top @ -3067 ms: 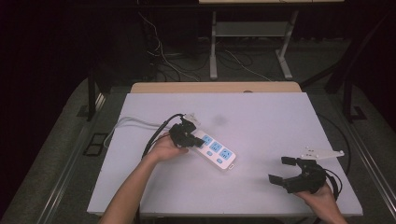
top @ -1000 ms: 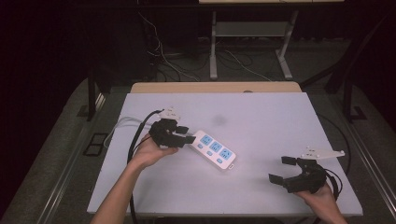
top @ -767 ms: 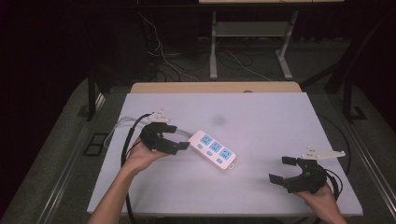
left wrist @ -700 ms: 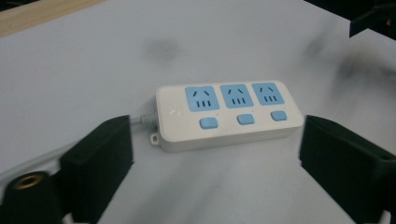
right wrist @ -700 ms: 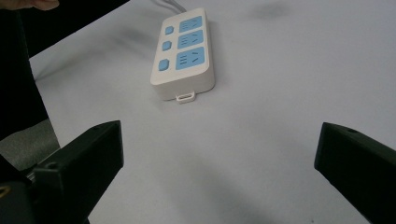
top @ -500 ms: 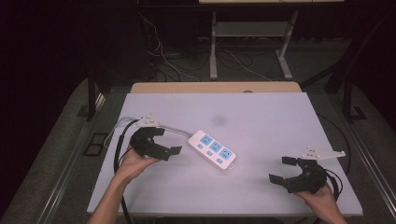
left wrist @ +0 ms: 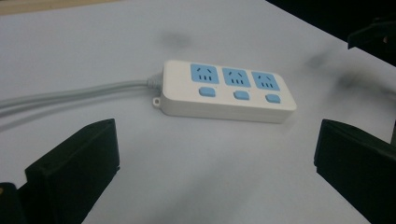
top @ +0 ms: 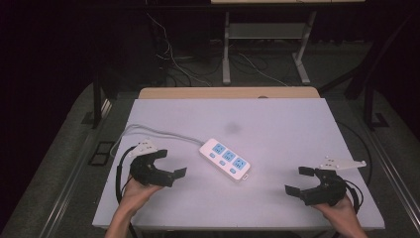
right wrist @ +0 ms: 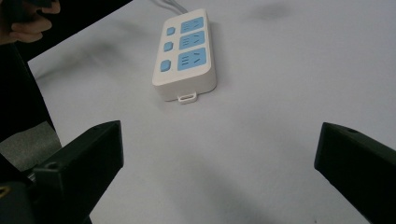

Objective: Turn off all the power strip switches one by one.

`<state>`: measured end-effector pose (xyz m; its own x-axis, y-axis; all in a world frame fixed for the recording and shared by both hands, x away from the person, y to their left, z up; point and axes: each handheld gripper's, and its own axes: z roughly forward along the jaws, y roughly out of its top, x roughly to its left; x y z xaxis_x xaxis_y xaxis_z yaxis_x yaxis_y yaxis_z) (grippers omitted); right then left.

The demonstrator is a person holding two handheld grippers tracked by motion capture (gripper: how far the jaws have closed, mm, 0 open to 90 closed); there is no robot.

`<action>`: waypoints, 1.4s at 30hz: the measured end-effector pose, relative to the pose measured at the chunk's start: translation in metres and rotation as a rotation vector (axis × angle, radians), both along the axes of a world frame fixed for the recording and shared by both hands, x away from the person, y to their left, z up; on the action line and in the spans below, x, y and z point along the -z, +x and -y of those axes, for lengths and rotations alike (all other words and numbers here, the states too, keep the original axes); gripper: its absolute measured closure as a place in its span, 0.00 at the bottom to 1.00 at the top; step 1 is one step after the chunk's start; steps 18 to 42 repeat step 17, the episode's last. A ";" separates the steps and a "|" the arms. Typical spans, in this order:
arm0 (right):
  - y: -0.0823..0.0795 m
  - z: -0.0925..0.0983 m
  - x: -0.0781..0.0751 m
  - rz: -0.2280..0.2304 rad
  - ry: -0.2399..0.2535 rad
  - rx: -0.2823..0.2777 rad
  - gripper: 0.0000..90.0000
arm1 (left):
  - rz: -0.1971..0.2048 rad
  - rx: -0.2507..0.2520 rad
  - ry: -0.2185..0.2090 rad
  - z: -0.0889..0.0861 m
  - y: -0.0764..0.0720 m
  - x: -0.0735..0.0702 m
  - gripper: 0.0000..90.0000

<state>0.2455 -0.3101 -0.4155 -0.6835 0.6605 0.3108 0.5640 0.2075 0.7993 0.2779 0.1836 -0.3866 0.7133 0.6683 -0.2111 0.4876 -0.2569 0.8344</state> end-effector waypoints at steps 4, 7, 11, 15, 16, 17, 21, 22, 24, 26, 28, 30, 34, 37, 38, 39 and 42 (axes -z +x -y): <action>0.000 0.000 0.000 -0.003 0.000 -0.002 0.01 | 0.000 -0.007 -0.002 0.001 -0.007 0.009 0.00; 0.000 -0.001 0.000 -0.003 -0.001 -0.002 0.01 | -0.004 -0.007 -0.010 0.001 -0.011 0.016 0.00; -0.001 -0.001 0.000 -0.003 -0.001 -0.002 0.01 | -0.013 -0.021 -0.019 0.002 -0.014 0.025 0.00; -0.001 0.000 0.000 -0.002 0.002 -0.001 0.01 | -0.016 -0.024 -0.010 0.004 -0.014 0.030 0.00; -0.001 0.000 0.000 0.000 0.003 -0.001 0.01 | -0.017 -0.023 -0.005 0.004 -0.014 0.032 0.00; -0.001 0.000 0.000 0.000 0.004 0.001 0.01 | -0.017 -0.023 -0.005 0.004 -0.014 0.032 0.00; -0.001 0.000 0.000 0.000 0.004 0.001 0.01 | -0.017 -0.023 -0.005 0.004 -0.014 0.032 0.00; -0.001 0.000 0.000 0.000 0.004 0.001 0.01 | -0.017 -0.023 -0.005 0.004 -0.014 0.032 0.00; -0.001 0.000 0.000 0.000 0.004 0.001 0.01 | -0.017 -0.023 -0.005 0.004 -0.014 0.032 0.00; -0.001 0.000 0.000 0.000 0.004 0.001 0.01 | -0.017 -0.023 -0.005 0.004 -0.014 0.032 0.00; -0.001 0.000 0.000 0.000 0.004 0.001 0.01 | -0.017 -0.023 -0.005 0.004 -0.014 0.032 0.00; -0.001 0.000 0.000 0.000 0.004 0.001 0.01 | -0.017 -0.023 -0.005 0.004 -0.014 0.032 0.00; -0.001 0.000 0.000 0.000 0.004 0.001 0.01 | -0.017 -0.023 -0.005 0.004 -0.014 0.032 0.00; -0.001 0.000 0.000 0.000 0.004 0.001 0.01 | -0.017 -0.023 -0.005 0.004 -0.014 0.032 0.00; -0.001 0.000 0.000 0.000 0.004 0.001 0.01 | -0.017 -0.023 -0.005 0.004 -0.014 0.032 0.00; -0.001 0.000 0.000 0.000 0.004 0.001 0.01 | -0.017 -0.023 -0.005 0.004 -0.014 0.032 0.00; -0.001 0.000 0.000 0.000 0.004 0.001 0.01 | -0.017 -0.023 -0.005 0.004 -0.014 0.032 0.00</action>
